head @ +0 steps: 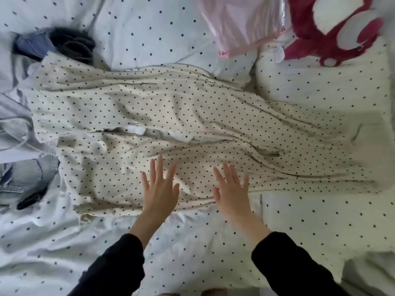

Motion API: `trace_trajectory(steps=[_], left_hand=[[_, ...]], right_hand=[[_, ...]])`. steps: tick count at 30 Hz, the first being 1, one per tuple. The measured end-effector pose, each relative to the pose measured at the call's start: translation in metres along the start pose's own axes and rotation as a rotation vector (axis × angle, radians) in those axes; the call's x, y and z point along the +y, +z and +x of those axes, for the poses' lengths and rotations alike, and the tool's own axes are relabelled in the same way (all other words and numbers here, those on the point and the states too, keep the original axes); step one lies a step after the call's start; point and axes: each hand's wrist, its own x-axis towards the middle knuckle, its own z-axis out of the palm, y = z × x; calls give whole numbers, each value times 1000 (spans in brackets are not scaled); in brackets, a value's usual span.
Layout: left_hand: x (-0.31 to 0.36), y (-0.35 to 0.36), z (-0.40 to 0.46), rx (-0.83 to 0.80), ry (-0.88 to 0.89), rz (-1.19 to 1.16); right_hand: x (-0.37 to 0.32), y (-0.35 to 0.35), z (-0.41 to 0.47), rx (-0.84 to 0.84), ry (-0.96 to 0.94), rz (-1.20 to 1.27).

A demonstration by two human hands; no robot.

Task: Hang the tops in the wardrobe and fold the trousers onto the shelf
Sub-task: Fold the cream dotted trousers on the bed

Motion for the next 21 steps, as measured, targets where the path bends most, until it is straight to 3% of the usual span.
trace_trajectory(steps=[3, 7, 13, 21], left_hand=[[39, 29, -19, -43, 242, 103], [84, 61, -34, -82, 367, 202], [156, 103, -25, 17, 393, 235], [194, 111, 5, 132, 295, 356]], right_hand=[[54, -10, -24, -44, 56, -56], [139, -15, -53, 42, 165, -113], [268, -25, -78, 177, 335, -150], [337, -16, -61, 414, 157, -303]])
